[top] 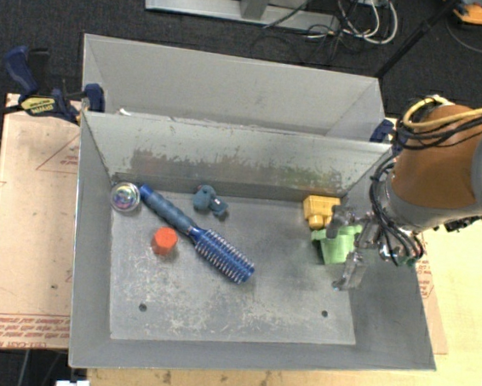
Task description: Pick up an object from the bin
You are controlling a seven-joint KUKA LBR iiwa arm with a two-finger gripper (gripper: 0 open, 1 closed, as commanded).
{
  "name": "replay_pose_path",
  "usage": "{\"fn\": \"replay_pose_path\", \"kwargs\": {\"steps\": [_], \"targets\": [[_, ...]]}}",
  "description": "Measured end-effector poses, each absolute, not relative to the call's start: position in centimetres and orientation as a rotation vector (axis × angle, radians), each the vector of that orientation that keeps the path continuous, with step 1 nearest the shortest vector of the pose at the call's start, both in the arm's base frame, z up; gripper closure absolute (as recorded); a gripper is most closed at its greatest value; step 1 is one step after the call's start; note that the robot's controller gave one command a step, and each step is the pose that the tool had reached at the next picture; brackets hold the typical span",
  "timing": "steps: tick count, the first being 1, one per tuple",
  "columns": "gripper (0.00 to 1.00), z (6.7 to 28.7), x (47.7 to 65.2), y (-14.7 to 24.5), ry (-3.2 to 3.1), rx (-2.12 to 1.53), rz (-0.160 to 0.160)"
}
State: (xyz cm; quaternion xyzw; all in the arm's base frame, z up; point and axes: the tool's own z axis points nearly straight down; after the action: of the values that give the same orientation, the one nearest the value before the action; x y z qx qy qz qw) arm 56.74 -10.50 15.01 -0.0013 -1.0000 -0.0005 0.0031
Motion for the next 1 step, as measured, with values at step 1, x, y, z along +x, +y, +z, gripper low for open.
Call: {"fn": "replay_pose_path", "kwargs": {"steps": [1], "targets": [[0.0,7.6,62.06,-13.93,-3.143,0.326,-0.016]]}}
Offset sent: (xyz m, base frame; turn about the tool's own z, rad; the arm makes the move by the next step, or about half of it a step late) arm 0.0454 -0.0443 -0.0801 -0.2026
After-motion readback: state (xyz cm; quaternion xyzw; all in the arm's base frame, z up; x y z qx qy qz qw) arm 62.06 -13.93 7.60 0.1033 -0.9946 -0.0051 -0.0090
